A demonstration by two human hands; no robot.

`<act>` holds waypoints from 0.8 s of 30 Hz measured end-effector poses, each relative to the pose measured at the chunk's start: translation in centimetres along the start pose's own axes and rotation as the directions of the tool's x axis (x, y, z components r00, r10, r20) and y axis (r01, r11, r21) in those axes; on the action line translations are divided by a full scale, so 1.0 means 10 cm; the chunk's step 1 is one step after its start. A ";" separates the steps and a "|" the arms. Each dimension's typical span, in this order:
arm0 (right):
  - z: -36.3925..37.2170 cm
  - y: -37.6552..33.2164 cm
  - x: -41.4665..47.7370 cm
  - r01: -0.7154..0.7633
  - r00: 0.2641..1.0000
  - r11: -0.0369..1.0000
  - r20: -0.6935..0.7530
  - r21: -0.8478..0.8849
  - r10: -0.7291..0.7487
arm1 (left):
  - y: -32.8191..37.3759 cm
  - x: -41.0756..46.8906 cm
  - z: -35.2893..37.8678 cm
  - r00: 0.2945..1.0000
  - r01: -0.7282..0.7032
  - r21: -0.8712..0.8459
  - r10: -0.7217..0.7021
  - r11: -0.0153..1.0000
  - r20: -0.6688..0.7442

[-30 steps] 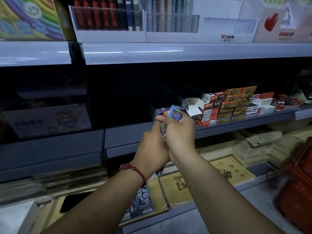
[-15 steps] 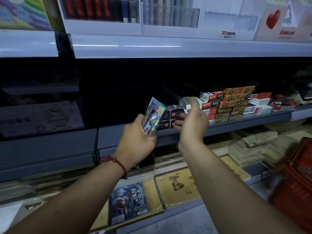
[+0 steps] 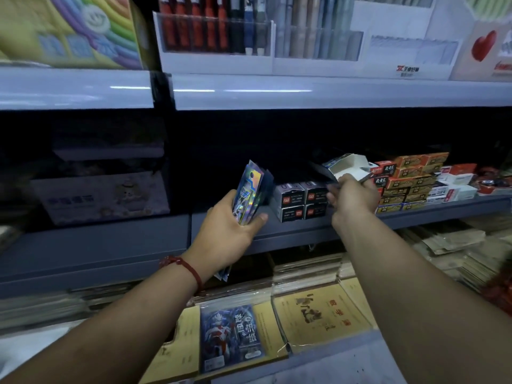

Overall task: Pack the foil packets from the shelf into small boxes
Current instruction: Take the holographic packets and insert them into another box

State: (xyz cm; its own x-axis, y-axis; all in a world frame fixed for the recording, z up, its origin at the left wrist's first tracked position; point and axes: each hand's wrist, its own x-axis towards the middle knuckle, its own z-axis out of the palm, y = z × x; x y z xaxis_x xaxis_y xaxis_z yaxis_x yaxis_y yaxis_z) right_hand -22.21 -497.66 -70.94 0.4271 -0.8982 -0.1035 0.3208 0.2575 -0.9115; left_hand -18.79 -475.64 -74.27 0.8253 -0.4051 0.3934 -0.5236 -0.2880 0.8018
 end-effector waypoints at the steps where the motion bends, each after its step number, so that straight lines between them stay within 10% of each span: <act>1: -0.01 -0.07 -0.07 0.037 0.999 0.999 0.020 0.011 -0.037 | 0.01 -0.02 -0.06 1.000 0.005 0.003 -0.005 1.000 -0.010; 7: -0.08 -0.49 -0.64 0.382 0.923 0.900 0.045 -0.209 -0.382 | 0.29 -0.31 -0.62 0.998 -0.016 0.022 0.017 1.000 -0.068; 10: -0.08 -0.54 -1.04 0.573 0.818 0.750 0.290 -0.332 -0.496 | 0.43 -0.54 -0.93 0.993 -0.075 0.004 0.076 0.997 -0.093; 16: 0.00 -0.21 -1.73 0.736 0.586 0.558 0.773 -0.382 -0.243 | 0.30 -1.08 -1.44 0.999 -0.013 0.017 0.014 1.000 -0.043; 24: 0.24 0.45 -2.30 0.485 0.562 0.789 0.826 -0.378 0.051 | -0.29 -1.61 -1.48 0.975 0.224 -0.166 -0.222 0.960 0.032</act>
State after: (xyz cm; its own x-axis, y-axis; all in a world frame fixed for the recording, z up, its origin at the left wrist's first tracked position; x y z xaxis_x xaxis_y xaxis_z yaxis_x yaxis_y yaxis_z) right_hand -28.64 -474.98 -71.68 0.9542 -0.1977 0.2244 0.1401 -0.3672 -0.9195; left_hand -27.41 -455.43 -76.31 0.9137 -0.3586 0.1911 -0.2827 -0.2232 0.9329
